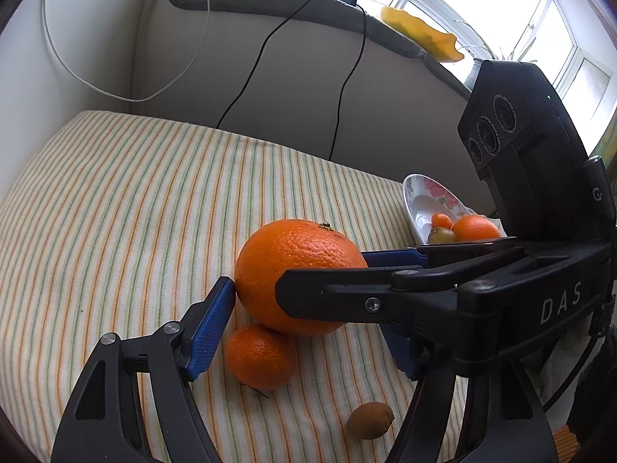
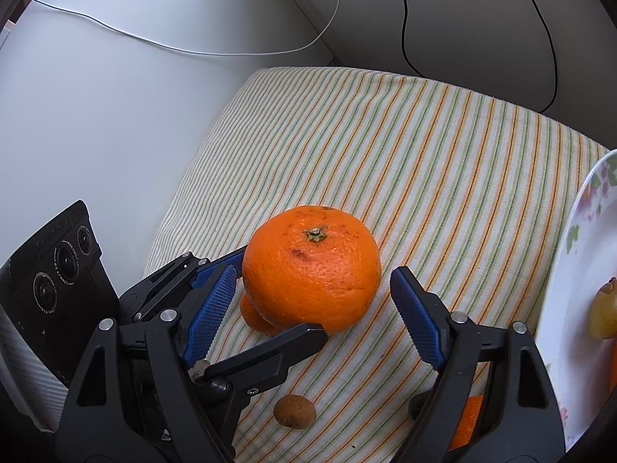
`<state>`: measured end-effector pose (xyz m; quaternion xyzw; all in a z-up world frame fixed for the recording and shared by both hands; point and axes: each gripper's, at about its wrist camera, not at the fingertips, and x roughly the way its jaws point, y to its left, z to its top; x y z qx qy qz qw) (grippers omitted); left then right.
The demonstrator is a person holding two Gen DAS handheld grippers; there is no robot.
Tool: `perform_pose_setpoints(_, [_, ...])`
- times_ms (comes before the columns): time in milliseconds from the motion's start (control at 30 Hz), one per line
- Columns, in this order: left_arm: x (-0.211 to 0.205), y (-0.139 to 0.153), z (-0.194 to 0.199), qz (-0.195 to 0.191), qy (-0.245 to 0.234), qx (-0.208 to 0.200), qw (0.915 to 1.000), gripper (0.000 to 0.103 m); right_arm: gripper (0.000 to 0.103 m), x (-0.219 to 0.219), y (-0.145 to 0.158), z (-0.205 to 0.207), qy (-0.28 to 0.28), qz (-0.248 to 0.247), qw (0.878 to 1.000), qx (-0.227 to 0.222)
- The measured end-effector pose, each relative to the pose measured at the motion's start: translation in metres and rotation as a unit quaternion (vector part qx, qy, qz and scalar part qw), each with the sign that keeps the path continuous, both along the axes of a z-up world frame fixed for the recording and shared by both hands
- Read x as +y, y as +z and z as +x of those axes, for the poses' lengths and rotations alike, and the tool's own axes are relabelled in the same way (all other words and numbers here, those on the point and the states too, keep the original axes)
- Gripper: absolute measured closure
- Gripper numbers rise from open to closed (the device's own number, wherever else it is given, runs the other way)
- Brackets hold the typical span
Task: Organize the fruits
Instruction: 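Close the right tool around the large tangerine and lift it, then carry the tangerine into the white plate and open the right tool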
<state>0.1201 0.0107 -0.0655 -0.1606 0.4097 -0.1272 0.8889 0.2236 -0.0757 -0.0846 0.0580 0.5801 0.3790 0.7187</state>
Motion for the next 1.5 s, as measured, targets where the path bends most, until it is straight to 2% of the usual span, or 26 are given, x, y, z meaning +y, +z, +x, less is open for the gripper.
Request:
perform_pose_setpoints(33, [0.0, 0.0, 0.0, 0.001, 0.0, -0.001, 1.0, 0.032, 0.024, 0.001, -0.001, 0.0, 0.001, 0.002, 1.0, 0.001])
perform_pose_setpoints(100, [-0.001, 0.001, -0.002, 0.002, 0.0, -0.003, 1.0, 0.032, 0.025, 0.002, -0.001, -0.005, 0.0, -0.001, 1.0, -0.001])
perform_pose_setpoints(367, [-0.003, 0.003, -0.006, 0.006, 0.003, -0.013, 0.9999, 0.033, 0.026, -0.008, 0.001, -0.007, -0.006, 0.006, 1.0, -0.006])
perform_pose_setpoints(733, [-0.018, 0.028, -0.006, 0.017, -0.008, -0.042, 0.9989, 0.033, 0.026, -0.033, 0.028, -0.009, -0.015, 0.018, 0.999, -0.036])
perform_pose_setpoints(1167, [-0.075, 0.043, 0.033, 0.012, -0.051, -0.059, 0.9969, 0.033, 0.026, -0.113, 0.057, 0.002, -0.06, 0.013, 0.996, -0.062])
perform_pose_setpoints(1500, [-0.121, 0.048, 0.066, 0.003, -0.083, -0.054, 0.995, 0.033, 0.026, -0.168, 0.069, 0.021, -0.1, 0.003, 0.993, -0.071])
